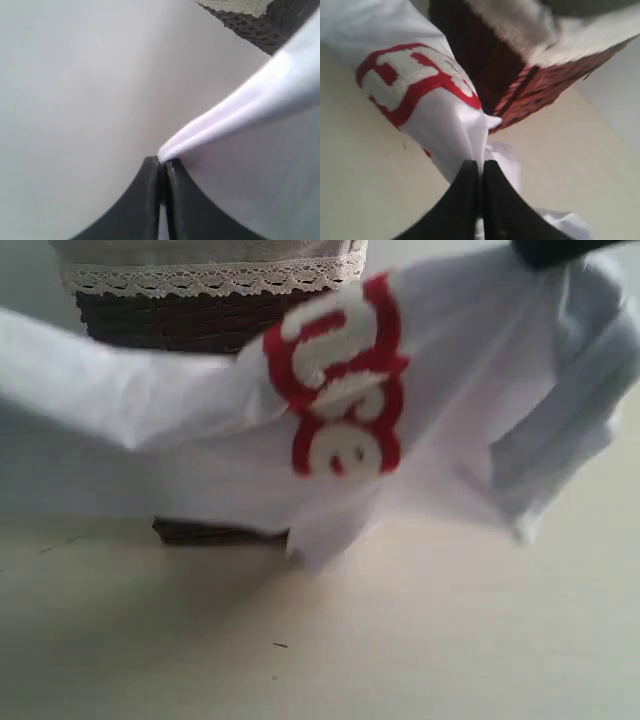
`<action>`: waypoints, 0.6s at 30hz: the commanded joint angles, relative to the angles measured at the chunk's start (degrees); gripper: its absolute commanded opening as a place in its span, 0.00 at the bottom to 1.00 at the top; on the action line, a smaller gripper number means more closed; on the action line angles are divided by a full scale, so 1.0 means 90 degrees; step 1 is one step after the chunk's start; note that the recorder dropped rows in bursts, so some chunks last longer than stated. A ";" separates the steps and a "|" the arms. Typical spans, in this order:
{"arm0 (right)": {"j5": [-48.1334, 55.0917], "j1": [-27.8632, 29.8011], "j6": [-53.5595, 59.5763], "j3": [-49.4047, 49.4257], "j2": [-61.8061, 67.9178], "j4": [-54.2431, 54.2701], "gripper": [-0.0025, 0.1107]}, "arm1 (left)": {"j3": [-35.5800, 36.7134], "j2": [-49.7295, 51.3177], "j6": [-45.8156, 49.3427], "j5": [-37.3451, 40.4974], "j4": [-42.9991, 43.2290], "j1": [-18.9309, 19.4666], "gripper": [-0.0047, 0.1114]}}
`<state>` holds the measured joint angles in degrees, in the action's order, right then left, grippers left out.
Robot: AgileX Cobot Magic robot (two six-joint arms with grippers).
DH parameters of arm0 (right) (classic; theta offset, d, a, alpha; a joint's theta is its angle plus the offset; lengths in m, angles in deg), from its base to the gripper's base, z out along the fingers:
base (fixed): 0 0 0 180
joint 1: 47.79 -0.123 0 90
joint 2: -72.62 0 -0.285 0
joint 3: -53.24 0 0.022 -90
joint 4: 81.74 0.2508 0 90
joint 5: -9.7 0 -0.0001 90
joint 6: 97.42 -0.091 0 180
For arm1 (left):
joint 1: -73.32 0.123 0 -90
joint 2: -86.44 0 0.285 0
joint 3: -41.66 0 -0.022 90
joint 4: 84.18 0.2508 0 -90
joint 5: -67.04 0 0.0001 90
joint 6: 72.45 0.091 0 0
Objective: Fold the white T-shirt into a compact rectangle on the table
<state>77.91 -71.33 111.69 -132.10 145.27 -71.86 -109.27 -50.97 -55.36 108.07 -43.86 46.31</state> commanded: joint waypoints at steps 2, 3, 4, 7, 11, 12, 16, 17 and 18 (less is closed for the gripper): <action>0.0195 0.0023 0.0516 -0.0064 0.0035 0.0121 0.02 | -0.0001 -0.0023 0.0025 -0.0001 0.0077 0.0009 0.04; 0.0195 0.0023 0.0602 -0.0064 0.0004 0.0121 0.02 | -0.0001 -0.0023 0.0072 -0.0001 0.0077 -0.0008 0.04; 0.0195 0.0023 0.0634 -0.0064 -0.0032 0.0108 0.02 | -0.0001 -0.0023 0.0084 -0.0001 0.0090 -0.0046 0.04; 0.0195 0.0023 0.0634 -0.0064 -0.0212 0.0061 0.02 | -0.0001 -0.0023 0.0140 0.0182 0.0105 -0.0235 0.04; 0.0195 0.0023 0.0426 -0.0064 -0.0523 0.0090 0.02 | -0.0001 -0.0102 0.0488 0.0923 0.0085 -0.0599 0.04; 0.0195 0.0023 0.0361 -0.0064 -0.0596 0.0138 0.02 | -0.0001 -0.0149 0.0573 0.1116 0.0039 -0.0701 0.04; 0.0195 0.0023 0.0020 0.0093 -0.0971 0.0417 0.02 | -0.0015 -0.0518 0.0727 0.2518 -0.0243 -0.1213 0.04; 0.0195 0.0023 0.0013 0.0230 -0.1086 0.0513 0.02 | -0.0015 -0.0653 0.0790 0.2978 -0.0449 -0.1334 0.04; 0.0195 0.0023 -0.0080 0.0400 -0.1191 0.0556 0.02 | -0.0015 -0.0790 0.0881 0.3215 -0.0671 -0.1464 0.04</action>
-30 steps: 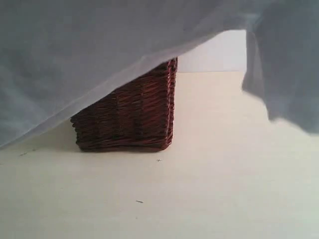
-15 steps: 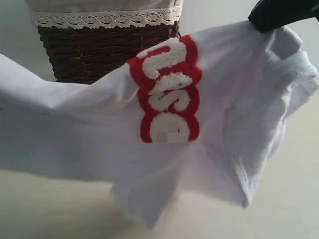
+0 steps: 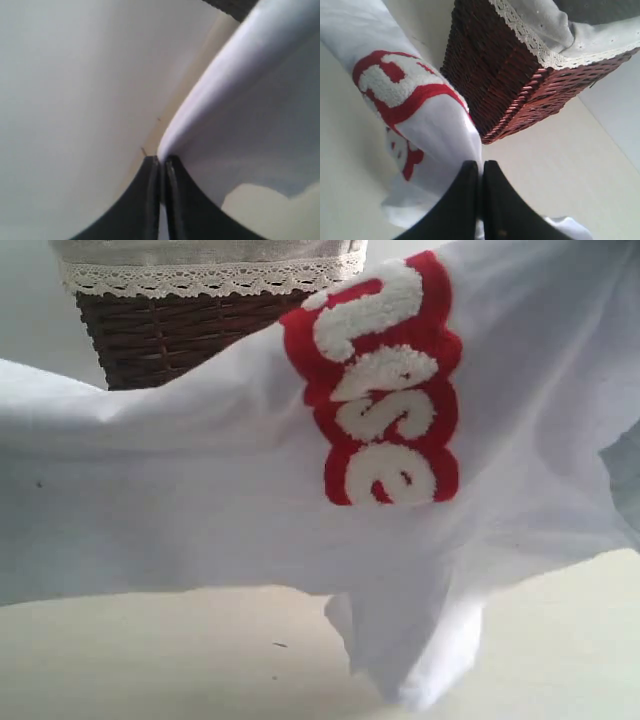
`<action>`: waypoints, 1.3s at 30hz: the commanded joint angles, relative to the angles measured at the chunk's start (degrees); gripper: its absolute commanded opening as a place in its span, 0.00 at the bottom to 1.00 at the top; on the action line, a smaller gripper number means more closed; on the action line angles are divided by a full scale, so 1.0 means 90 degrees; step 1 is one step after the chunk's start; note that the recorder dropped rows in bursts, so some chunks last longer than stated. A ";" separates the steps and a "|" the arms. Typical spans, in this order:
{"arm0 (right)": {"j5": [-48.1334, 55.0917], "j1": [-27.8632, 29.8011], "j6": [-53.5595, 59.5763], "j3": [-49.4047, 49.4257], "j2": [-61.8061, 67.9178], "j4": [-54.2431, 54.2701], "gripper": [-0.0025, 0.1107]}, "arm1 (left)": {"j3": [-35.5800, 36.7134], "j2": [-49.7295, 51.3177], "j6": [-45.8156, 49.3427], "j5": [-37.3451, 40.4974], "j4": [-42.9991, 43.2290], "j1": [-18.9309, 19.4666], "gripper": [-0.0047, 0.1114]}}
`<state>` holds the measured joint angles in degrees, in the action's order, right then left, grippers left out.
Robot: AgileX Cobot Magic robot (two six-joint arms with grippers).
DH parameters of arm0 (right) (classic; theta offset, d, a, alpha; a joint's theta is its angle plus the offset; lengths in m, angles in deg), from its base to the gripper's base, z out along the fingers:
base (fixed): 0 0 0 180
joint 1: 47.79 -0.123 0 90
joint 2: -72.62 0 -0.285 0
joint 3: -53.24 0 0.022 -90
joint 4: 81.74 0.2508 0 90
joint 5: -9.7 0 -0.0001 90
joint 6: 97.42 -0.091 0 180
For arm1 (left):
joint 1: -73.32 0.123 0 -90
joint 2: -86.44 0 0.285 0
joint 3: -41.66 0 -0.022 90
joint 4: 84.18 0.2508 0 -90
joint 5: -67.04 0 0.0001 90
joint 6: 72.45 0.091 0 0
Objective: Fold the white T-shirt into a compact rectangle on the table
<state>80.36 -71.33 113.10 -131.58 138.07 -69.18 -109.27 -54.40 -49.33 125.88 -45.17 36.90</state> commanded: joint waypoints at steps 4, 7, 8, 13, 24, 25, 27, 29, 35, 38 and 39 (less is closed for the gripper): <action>-0.0078 0.0023 -0.0618 0.1038 -0.0847 0.0408 0.02 | -0.0061 -0.1015 0.0366 0.1236 -0.1483 -0.0623 0.04; -0.0078 0.0023 -0.0770 0.1232 -0.1212 0.0464 0.02 | -0.0251 -0.1242 0.0902 0.1236 -0.2129 -0.0623 0.04; -0.0078 0.0023 -0.0876 0.1232 -0.1329 0.0495 0.02 | -0.0332 -0.1260 0.0945 0.1236 -0.2226 -0.0623 0.04; -0.0078 0.0023 -0.0895 0.1232 -0.1512 0.0795 0.02 | -0.0388 -0.1126 0.1046 0.1236 -0.1937 -0.0623 0.04; -0.1415 0.0036 -0.1916 0.2555 0.1824 -0.1205 0.02 | 0.2495 0.1688 -0.1121 -0.2344 0.0188 -0.0428 0.04; -0.1948 0.0036 -0.2370 0.2566 0.2479 -0.1523 0.02 | 0.2737 0.2213 -0.2349 -0.3135 0.1237 -0.0366 0.04; -0.2483 0.0036 -0.3519 0.2566 0.3236 -0.2382 0.05 | 0.2888 0.2910 -0.4100 -0.3873 0.2745 -0.0054 0.06; -0.2702 0.0036 -0.4430 0.2566 0.3717 -0.3477 0.18 | 0.2888 0.3486 -0.5619 -0.4182 0.4059 0.0376 0.17; -0.2651 0.0036 -0.6053 0.2566 0.3871 -0.6092 0.53 | 0.2652 0.4601 -0.9531 -0.3405 0.6771 0.1429 0.53; -0.2621 0.0036 -0.4797 0.2566 0.3529 -0.4667 0.48 | 0.2511 0.4497 -0.9833 -0.3412 0.6771 0.1507 0.54; -0.2513 0.0036 -0.4092 0.2566 0.3406 -0.3853 0.45 | 0.2511 0.4366 -0.9833 -0.3734 0.6771 0.1507 0.54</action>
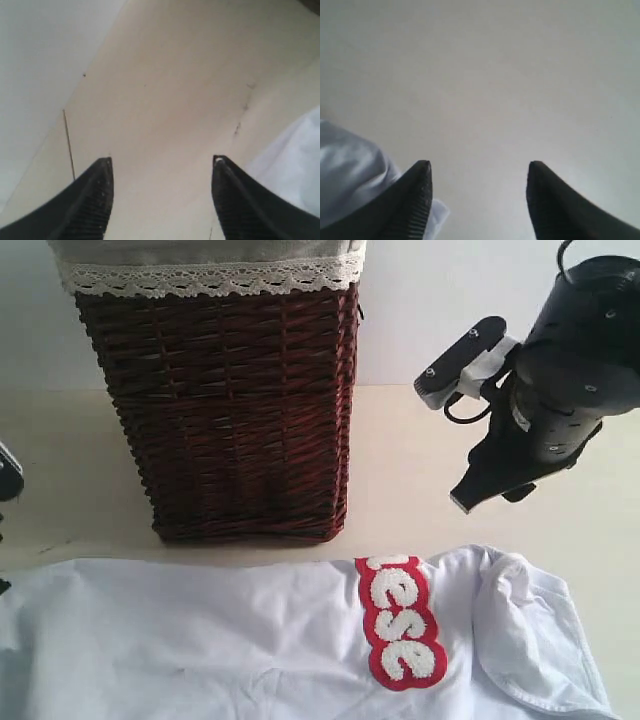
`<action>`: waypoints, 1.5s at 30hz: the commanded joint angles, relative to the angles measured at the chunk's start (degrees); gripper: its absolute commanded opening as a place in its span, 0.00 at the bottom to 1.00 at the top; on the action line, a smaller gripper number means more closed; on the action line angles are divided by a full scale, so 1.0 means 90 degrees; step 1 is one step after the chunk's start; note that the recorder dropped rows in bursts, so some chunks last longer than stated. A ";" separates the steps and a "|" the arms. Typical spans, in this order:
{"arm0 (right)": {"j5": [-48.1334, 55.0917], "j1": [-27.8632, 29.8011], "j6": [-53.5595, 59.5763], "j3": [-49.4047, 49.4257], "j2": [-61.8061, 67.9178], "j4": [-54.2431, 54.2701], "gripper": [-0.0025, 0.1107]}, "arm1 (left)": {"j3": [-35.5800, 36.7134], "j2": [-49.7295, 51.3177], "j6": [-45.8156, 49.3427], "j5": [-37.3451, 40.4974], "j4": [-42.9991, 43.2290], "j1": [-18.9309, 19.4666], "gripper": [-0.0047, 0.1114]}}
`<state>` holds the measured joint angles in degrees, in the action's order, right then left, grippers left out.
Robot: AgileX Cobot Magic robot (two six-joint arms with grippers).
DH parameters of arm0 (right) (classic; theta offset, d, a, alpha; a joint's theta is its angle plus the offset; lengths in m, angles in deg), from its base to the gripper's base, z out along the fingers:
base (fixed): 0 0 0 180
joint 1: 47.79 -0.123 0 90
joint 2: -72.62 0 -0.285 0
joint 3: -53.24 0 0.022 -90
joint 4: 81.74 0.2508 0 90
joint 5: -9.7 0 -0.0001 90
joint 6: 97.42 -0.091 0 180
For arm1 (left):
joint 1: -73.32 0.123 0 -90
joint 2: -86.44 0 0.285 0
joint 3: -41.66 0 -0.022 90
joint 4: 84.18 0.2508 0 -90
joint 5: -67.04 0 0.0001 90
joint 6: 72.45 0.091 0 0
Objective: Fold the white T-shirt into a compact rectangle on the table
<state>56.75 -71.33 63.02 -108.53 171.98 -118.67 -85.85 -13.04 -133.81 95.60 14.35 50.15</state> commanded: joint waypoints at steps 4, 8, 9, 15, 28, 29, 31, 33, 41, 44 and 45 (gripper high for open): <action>0.0599 0.0036 0.2067 0.0098 -0.0375 0.3104 0.41 | -0.0091 -0.0553 -0.0446 -0.2699 -0.0939 0.0035 0.48; 0.0760 0.0036 0.1420 0.0555 -0.0302 0.3275 0.43 | -0.0091 -0.0396 -0.0507 -0.4133 -0.0936 0.0035 0.34; 0.0676 0.0036 0.1338 0.0727 -0.0315 0.3417 0.45 | -0.0091 -0.0301 -0.0537 -0.4229 -0.0936 0.0035 0.31; -0.0560 0.0022 0.1311 0.1547 -0.0343 0.4434 0.53 | -0.0092 0.0583 -0.0494 -0.4188 -0.0913 0.0035 0.33; -0.0995 0.0022 0.0064 0.1750 0.0151 0.2943 0.48 | -0.0432 0.1769 -0.0417 -0.4337 -0.1029 0.0035 0.37; -0.0989 0.0022 -0.0020 0.1750 0.0231 0.2852 0.48 | -0.0456 0.1780 -0.0417 -0.4337 -0.1029 0.0035 0.37; -0.1108 0.0022 -0.0020 0.1750 0.0376 0.2865 0.48 | -0.0467 0.1790 -0.0417 -0.4337 -0.1029 0.0035 0.37; -0.1200 0.0022 -0.0020 0.1750 0.0550 0.2865 0.47 | -0.0471 0.1790 -0.0417 -0.4366 -0.1029 0.0035 0.37; -0.1249 0.0022 -0.0147 0.1750 0.1104 0.2671 0.25 | -0.0471 0.1790 -0.0417 -0.4431 -0.1029 0.0035 0.37; -0.1249 0.0022 -0.0785 0.1750 0.0972 0.2026 0.09 | -0.0471 0.1790 -0.0405 -0.4432 -0.1029 0.0035 0.37; -0.1171 0.0022 -0.1067 0.1750 0.0866 0.1635 0.03 | -0.0471 0.1794 -0.0392 -0.4432 -0.1029 0.0035 0.37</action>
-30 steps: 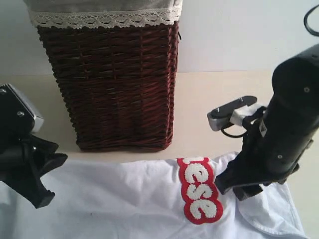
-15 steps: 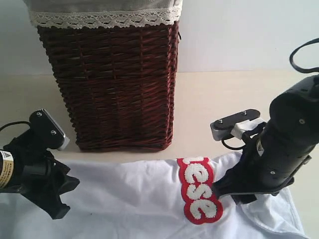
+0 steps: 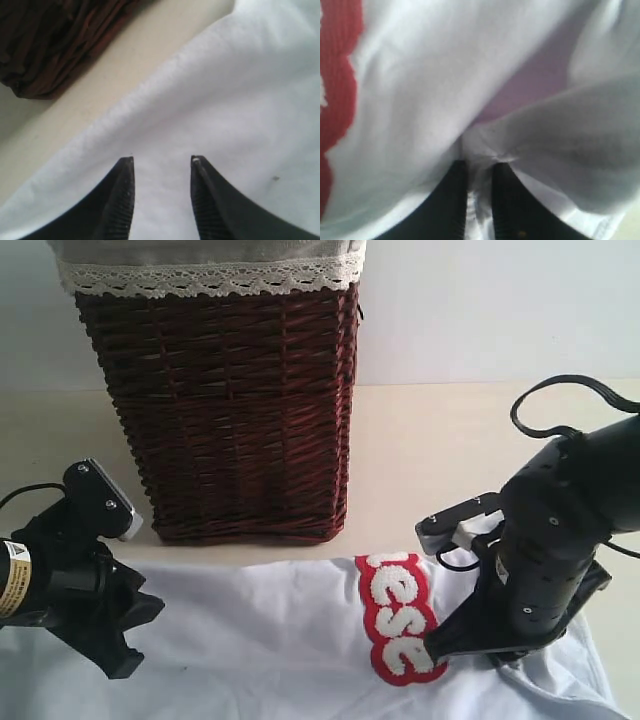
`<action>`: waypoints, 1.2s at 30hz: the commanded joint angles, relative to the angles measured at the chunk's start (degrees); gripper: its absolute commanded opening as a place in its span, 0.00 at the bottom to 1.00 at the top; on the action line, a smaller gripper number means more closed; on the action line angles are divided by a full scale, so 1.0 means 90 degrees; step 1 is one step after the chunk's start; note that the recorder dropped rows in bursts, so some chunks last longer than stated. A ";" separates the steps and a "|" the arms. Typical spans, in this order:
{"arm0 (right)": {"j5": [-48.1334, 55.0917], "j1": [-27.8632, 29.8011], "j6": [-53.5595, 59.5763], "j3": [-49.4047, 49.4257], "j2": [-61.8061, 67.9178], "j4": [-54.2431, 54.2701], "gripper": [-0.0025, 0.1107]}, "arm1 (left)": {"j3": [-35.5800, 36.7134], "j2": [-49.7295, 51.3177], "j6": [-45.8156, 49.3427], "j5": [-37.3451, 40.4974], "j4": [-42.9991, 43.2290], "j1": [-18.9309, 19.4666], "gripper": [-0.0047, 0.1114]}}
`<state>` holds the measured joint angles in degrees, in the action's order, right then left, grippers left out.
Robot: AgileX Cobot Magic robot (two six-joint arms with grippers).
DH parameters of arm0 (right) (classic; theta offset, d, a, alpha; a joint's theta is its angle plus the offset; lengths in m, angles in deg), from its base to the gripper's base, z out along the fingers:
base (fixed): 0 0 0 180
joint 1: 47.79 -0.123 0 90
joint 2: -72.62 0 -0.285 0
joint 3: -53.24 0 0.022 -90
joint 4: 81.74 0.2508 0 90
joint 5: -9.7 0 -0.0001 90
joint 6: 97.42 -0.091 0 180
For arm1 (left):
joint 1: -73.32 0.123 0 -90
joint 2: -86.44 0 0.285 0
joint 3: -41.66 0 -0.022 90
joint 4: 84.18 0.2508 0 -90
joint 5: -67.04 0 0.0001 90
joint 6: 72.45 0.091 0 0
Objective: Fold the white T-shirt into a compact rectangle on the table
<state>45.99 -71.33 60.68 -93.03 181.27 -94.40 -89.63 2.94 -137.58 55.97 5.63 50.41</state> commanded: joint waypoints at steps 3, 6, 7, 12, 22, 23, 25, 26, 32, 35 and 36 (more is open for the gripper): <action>0.0372 0.0022 -0.1245 0.0028 -0.0500 -0.1786 0.02 | -0.0051 0.0123 0.0041 -0.0029 -0.0061 0.0006 0.37; 0.0604 0.0038 -0.1172 0.0028 -0.0776 -0.1830 0.02 | -0.0088 0.0329 0.0041 -0.0029 -0.0061 0.0006 0.37; 0.0619 0.0038 -0.1170 0.0028 -0.0850 -0.1830 0.02 | -0.0088 0.0421 0.0041 -0.0029 -0.0061 0.0006 0.37; 0.0836 0.0038 -0.0470 0.0028 -0.1005 -0.0946 0.02 | -0.0112 0.0770 0.0055 0.0090 -0.0061 0.0006 0.37; 0.0640 0.0025 0.1145 0.0028 -0.0805 0.0530 0.39 | -0.0179 0.0968 0.0044 0.0146 -0.0061 0.0006 0.37; 0.0610 0.0025 0.1145 0.0028 -0.0727 0.0530 0.39 | -0.0179 0.0968 0.0044 0.0146 -0.0061 0.0006 0.37; 0.0507 0.0025 0.1145 0.0028 -0.0572 0.0530 0.39 | -0.0179 0.0968 0.0044 0.0146 -0.0061 0.0006 0.37; 0.0490 0.0025 0.1145 0.0028 -0.0495 0.0508 0.39 | -0.0179 0.0968 0.0044 0.0132 -0.0061 0.0006 0.37; 0.0449 0.0025 0.0863 0.0028 0.0043 0.0033 0.39 | -0.0179 0.0968 0.0044 0.0119 -0.0061 0.0006 0.37; 0.0449 0.0025 0.0610 0.0028 0.0133 -0.0306 0.28 | -0.0179 0.0968 0.0044 0.0119 -0.0061 0.0006 0.37; 0.0449 0.0025 0.0593 0.0028 0.0133 -0.0335 0.22 | -0.0179 0.0968 0.0044 0.0119 -0.0061 0.0006 0.37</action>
<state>50.44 -71.33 67.49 -93.03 181.70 -94.23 -90.99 11.60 -137.37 56.96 5.63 50.41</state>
